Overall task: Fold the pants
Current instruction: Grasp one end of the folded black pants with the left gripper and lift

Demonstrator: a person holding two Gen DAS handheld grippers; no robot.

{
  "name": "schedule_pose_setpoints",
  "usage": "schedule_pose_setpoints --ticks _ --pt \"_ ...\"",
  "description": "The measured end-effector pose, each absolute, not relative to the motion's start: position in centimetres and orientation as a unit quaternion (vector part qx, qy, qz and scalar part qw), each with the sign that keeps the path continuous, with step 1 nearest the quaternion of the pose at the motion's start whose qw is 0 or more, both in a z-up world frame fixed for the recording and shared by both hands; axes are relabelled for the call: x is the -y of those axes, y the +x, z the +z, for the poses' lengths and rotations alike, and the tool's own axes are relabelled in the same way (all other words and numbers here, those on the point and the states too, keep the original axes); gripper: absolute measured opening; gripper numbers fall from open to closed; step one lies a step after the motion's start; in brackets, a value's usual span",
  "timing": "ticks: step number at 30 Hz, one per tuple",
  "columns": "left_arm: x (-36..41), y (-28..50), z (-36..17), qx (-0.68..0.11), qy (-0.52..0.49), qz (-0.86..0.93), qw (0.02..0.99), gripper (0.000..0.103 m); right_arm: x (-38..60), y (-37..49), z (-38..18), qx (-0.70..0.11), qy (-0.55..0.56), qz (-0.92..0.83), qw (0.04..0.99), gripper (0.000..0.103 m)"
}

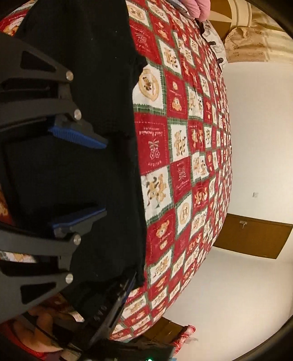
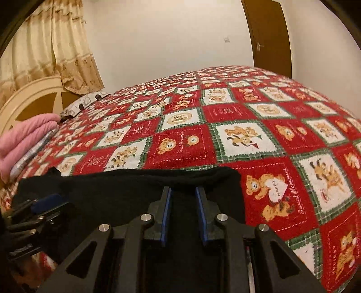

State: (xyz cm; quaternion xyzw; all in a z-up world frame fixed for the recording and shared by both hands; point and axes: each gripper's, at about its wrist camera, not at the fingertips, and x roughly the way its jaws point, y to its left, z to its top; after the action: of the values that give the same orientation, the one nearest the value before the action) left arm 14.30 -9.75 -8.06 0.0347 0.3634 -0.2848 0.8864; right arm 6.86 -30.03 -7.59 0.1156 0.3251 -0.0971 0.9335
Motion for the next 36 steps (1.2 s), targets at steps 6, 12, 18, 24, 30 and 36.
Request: schedule_pose_setpoints --ticks 6,12,18,24,30,36 --pt "6.0 13.8 -7.1 -0.37 -0.019 -0.279 0.886 0.077 31.2 6.3 -7.2 -0.321 0.157 -0.078 0.931 0.025" --pt "-4.5 13.1 -6.8 -0.356 -0.082 -0.183 0.913 0.078 27.2 0.6 -3.4 -0.233 0.2 -0.091 0.947 0.071" --pt "-17.8 12.8 -8.9 -0.344 -0.224 -0.012 0.912 0.082 18.3 -0.2 -2.8 -0.262 0.136 0.018 0.955 0.076" --pt "-23.3 14.8 -11.2 -0.335 -0.303 0.037 0.891 0.082 13.2 0.1 -3.7 -0.292 0.08 0.079 0.95 0.076" --pt "-22.2 17.5 -11.0 -0.333 -0.263 0.07 0.903 0.083 12.9 0.2 -4.5 -0.317 0.083 0.077 0.942 0.076" --pt "-21.1 18.3 -10.8 -0.342 -0.219 0.105 0.908 0.076 12.8 0.8 -5.4 -0.341 0.092 0.077 0.933 0.076"
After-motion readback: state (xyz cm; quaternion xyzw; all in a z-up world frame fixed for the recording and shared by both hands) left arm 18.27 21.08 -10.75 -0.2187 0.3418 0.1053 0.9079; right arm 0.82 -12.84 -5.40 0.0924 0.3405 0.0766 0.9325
